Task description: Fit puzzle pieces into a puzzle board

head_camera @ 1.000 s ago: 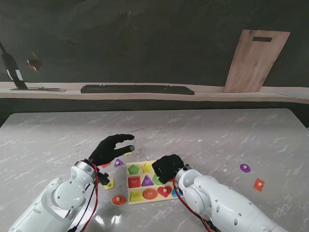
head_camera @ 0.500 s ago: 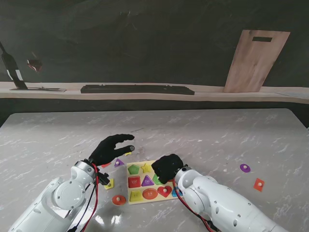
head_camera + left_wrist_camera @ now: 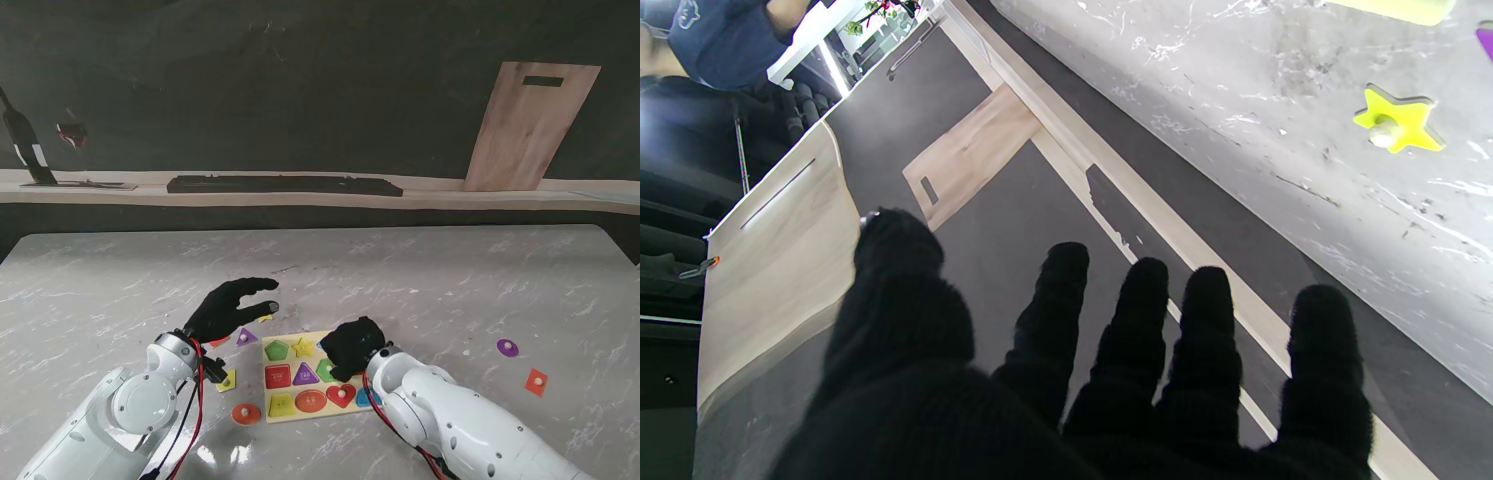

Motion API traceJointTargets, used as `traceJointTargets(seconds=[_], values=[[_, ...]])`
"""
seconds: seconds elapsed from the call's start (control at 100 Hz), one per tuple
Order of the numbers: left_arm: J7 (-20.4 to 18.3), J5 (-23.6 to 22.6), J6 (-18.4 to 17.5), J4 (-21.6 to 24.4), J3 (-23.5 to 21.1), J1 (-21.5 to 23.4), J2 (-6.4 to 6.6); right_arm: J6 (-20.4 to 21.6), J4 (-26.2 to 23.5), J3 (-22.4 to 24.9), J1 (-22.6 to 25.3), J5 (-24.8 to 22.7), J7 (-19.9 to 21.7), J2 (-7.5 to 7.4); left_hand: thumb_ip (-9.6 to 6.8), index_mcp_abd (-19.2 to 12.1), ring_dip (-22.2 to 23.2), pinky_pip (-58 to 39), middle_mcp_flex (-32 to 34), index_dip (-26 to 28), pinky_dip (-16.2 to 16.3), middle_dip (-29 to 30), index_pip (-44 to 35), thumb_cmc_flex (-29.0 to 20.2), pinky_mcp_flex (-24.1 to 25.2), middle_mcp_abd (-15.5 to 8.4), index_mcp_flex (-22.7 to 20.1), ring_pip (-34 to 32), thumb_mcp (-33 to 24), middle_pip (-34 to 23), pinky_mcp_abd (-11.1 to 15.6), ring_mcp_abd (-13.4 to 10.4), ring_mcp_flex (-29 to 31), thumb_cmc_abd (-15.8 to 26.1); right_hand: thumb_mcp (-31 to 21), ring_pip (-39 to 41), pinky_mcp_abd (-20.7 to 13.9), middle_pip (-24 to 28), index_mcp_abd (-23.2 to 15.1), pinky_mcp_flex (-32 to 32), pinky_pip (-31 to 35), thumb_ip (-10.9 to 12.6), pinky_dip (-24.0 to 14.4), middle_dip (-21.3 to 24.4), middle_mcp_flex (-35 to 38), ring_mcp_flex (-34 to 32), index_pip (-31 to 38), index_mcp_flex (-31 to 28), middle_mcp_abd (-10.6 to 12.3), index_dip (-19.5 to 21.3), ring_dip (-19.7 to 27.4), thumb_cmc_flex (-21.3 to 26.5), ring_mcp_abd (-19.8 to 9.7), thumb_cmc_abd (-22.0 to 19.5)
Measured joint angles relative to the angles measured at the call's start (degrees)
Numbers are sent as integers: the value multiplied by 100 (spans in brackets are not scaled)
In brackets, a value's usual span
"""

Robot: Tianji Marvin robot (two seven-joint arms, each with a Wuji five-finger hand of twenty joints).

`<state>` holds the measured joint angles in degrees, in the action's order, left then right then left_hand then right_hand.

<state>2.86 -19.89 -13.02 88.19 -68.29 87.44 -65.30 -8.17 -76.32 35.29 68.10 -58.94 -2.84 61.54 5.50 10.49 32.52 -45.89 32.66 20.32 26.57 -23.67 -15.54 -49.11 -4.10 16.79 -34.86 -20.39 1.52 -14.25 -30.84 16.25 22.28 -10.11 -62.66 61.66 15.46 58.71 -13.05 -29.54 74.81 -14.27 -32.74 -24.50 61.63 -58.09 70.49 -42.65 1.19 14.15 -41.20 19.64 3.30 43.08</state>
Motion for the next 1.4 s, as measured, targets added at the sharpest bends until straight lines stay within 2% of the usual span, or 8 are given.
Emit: traceJointTargets(seconds=[0.46, 0.69, 0.86, 0.98, 1.03, 1.14, 1.23, 1.4], values=[[2, -2, 2, -5, 2, -5, -1, 105, -322, 854, 579, -520, -1, -81, 0, 0, 0, 0, 1, 0, 0, 0, 0, 0, 0, 0, 0, 0, 0, 0, 0, 1, 0, 0, 72, -23, 1, -74, 209, 76, 2, 0, 38, -23, -204, 115, -659, -119, -4, 91, 54, -83, 3, -62], [2, -6, 11, -5, 1, -2, -1, 646, -932, 2132, 1327, -1297, 57, -129, 0, 0, 0, 0, 1, 0, 0, 0, 0, 0, 0, 0, 0, 0, 0, 0, 0, 1, 0, 0, 72, -110, 1, -151, 197, 203, -7, 0, 64, -24, -387, 182, -702, 60, -7, 48, 64, -73, 3, -73], [-19, -3, 53, -5, 16, -12, 1, 1444, -1219, 3152, 1758, -2062, 423, -216, 0, 0, 0, 0, 1, 0, 0, 0, 0, 0, 0, 0, 0, 0, 0, 0, 0, 2, 0, 0, 49, -291, -11, -167, -220, 343, -165, 0, 77, -54, -713, 482, -794, 357, -7, 43, 71, 33, -64, -60], [-42, 3, 86, -24, 57, -46, 3, 1772, -1218, 3733, 1949, -2148, 510, -304, 0, 0, 0, 0, 1, 0, 0, 0, 0, 0, 0, 0, 0, 0, 0, 0, 0, 2, 0, 0, -95, -424, -94, -229, -445, 365, -297, 0, 130, -79, -1009, 567, -811, 615, 2, 43, 71, 32, -152, -49], [-52, 3, 110, -36, 80, -66, 4, 2039, -1208, 4014, 2026, -2144, 605, -322, 0, 0, 0, 0, 1, 0, 0, 0, 0, 0, 0, 0, 0, 0, 0, 0, 0, 2, 0, 0, -180, -514, -169, -244, -481, 424, -389, 0, 131, -111, -1207, 694, -1006, 629, 6, 271, 71, -38, -211, 42], [-77, 11, 183, -58, 139, -114, 5, 2314, -1208, 4503, 2206, -2054, 964, -372, 0, 0, 0, 0, 1, 0, 0, 0, 0, 0, 0, 0, 0, 0, 0, 0, 0, 2, 0, 0, -399, -672, -179, -329, -487, 509, -572, 442, 132, -135, -1563, 908, -1305, 871, 47, 955, 71, -85, -274, 227], [-103, 28, 249, -78, 190, -156, 5, 2389, -1213, 4824, 2400, -2108, 997, -413, 0, 0, 0, 0, 1, 0, 0, 0, 0, 0, 0, 0, 0, 0, 0, 0, 0, 2, 0, 0, -562, -733, -185, -366, -526, 545, -642, 442, 132, -136, -1716, 910, -1362, 952, 107, 1095, 71, -80, -350, 295], [-169, 72, 331, -121, 270, -230, 5, 2718, -1140, 5332, 2700, -2964, 586, -519, 0, 0, 0, 0, 1, 0, 0, 0, 0, 0, 0, 0, 0, 0, 0, 0, 0, 3, 0, 0, -808, -820, -303, -367, -796, 547, -774, 442, 132, -136, -1716, 910, -1372, 1005, 247, 1236, 122, 184, -487, 429]])
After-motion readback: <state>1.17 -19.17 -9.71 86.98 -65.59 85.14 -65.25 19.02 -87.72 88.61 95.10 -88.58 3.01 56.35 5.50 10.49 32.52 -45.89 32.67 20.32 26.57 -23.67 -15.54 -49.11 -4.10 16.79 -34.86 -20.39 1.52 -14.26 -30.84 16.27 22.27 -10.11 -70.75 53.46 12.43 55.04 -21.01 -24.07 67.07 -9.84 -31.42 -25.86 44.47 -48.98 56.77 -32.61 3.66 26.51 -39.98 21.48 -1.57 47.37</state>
